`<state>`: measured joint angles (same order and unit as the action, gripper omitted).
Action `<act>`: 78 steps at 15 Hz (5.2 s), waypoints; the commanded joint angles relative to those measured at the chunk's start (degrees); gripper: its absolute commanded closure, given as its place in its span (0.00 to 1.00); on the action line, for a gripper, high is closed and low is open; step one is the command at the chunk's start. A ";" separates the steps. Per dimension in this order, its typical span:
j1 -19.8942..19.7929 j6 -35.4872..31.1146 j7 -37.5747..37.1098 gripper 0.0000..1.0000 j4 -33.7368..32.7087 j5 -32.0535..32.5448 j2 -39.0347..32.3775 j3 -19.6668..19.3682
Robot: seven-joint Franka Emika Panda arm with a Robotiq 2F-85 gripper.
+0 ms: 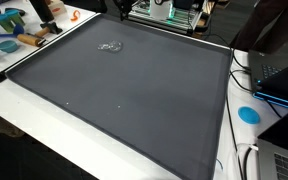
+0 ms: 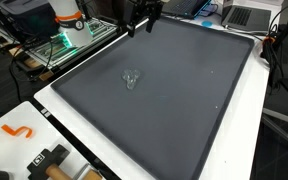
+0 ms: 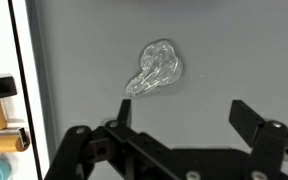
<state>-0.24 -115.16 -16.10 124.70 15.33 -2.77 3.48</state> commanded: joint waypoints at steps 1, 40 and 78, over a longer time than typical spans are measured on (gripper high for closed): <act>1.18 2.32 0.06 0.00 -2.72 1.94 -2.42 -0.88; -3.22 -38.88 -8.43 0.00 18.90 -24.88 -9.72 -8.81; -3.25 -37.75 -4.51 0.00 17.64 -26.67 -9.30 -9.26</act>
<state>-3.57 -154.09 -21.30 142.25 -11.27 -12.89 -5.42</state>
